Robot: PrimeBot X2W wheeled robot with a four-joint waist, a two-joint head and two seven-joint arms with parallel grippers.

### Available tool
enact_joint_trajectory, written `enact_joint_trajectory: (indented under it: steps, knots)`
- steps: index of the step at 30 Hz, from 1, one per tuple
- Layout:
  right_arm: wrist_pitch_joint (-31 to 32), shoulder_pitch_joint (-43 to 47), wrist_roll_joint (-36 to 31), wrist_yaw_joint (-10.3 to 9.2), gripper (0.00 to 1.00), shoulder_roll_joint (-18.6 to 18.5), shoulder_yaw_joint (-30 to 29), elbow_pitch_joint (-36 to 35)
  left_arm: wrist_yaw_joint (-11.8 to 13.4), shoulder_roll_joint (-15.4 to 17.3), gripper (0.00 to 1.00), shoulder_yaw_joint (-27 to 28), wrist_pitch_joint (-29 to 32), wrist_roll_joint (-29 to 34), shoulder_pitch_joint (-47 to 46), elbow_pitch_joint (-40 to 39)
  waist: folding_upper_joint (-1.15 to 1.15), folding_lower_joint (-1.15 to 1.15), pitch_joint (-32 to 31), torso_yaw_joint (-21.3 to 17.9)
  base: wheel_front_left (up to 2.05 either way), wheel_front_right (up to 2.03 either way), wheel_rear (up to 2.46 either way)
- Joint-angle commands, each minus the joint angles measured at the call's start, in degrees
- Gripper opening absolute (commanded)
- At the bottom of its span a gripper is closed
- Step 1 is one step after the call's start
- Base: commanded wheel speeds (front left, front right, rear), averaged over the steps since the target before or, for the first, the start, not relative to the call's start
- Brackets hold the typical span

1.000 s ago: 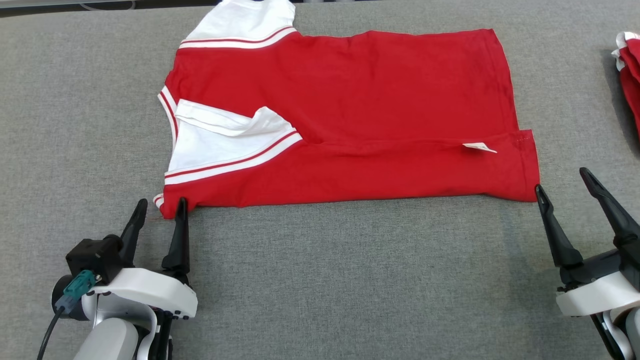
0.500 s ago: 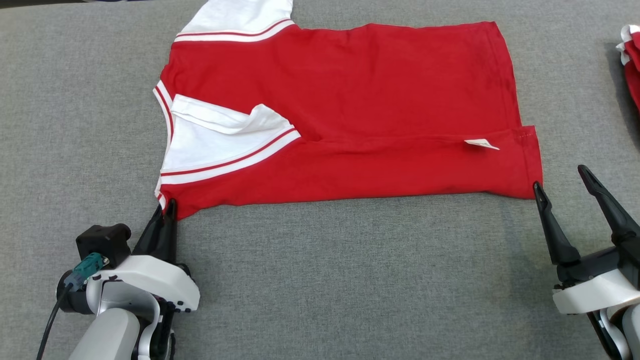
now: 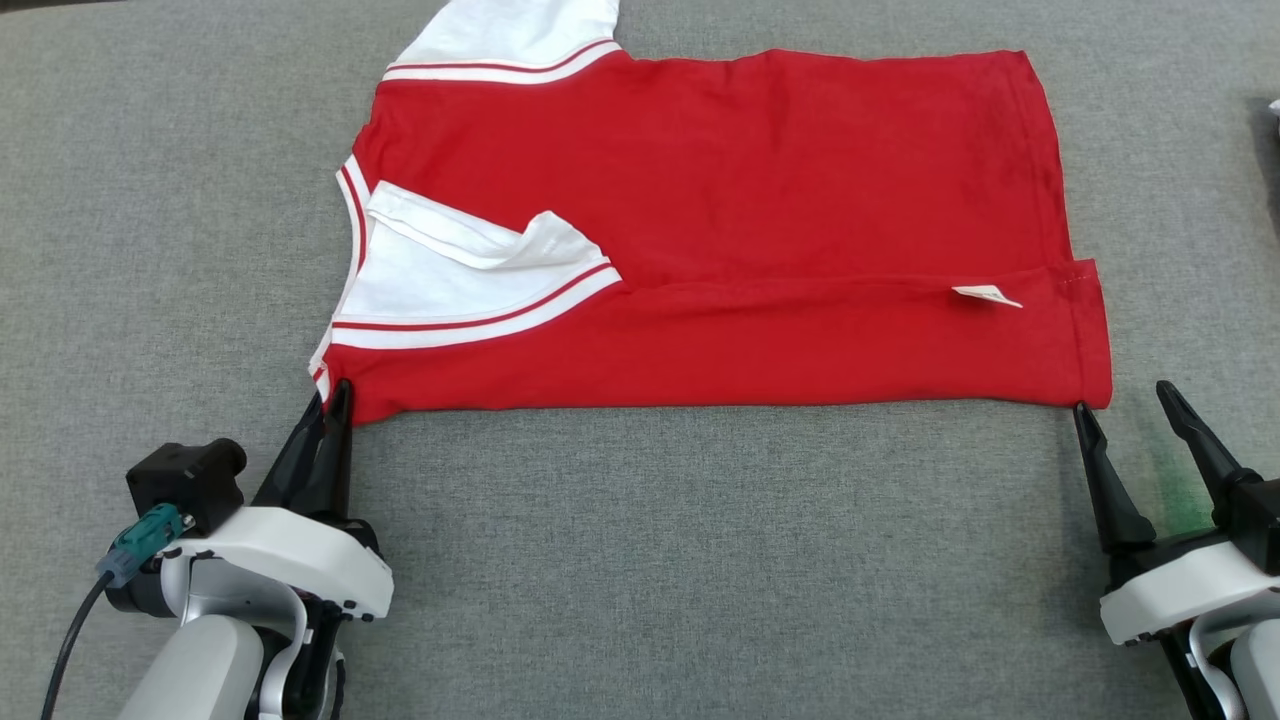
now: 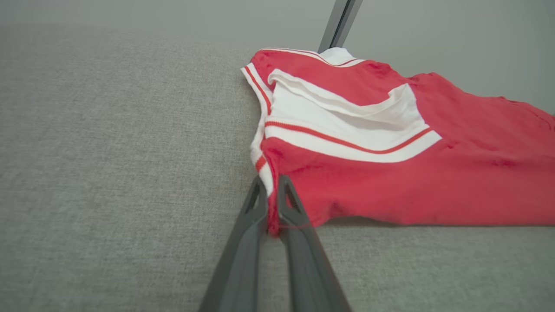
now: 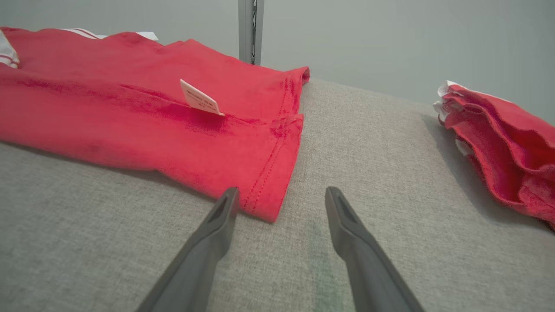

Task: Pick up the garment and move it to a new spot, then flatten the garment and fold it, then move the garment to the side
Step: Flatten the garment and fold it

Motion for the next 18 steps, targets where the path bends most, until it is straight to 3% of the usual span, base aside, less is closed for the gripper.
enact_joint_trajectory:
  steps: [1, 15, 16, 17, 18]
  knots:
    - [-0.03, -0.81, 0.64, -0.15, 1.0, 0.07, -0.14, 0.79, -0.27, 0.6, 0.0, 0.29, 0.11, -0.02, 0.15, -0.22, 0.0, 0.0, 0.12, 0.1, 0.0, 0.0, 0.0]
    - [0.07, -5.58, 6.6, -0.15, 0.99, 0.81, 5.61, 10.08, 0.46, 2.0, 0.0, -0.36, 0.93, 0.78, -0.74, -0.82, 0.0, 0.0, 1.16, 1.38, 0.0, 0.0, 0.0]
    - [0.24, -5.83, 7.16, -0.12, 0.75, 0.77, 6.81, 11.23, 0.5, 2.01, 0.0, -0.41, 0.85, 0.79, -0.81, -0.89, 0.0, 0.0, 1.19, 1.49, 0.0, 0.0, 0.0]
    - [0.45, -6.23, 8.48, -0.09, 0.22, 0.9, 8.95, 13.02, 0.59, 2.03, 0.0, -0.56, 1.01, 0.82, -0.92, -1.02, 0.0, 0.0, 1.27, 1.62, 0.0, 0.0, 0.0]
    - [0.5, -6.5, 9.12, -0.08, 0.0, 0.73, 10.1, 13.68, 0.53, 2.03, 0.0, -0.62, 1.03, 0.82, -0.97, -1.1, 0.0, 0.0, 1.31, 1.68, 0.0, 0.0, 0.0]
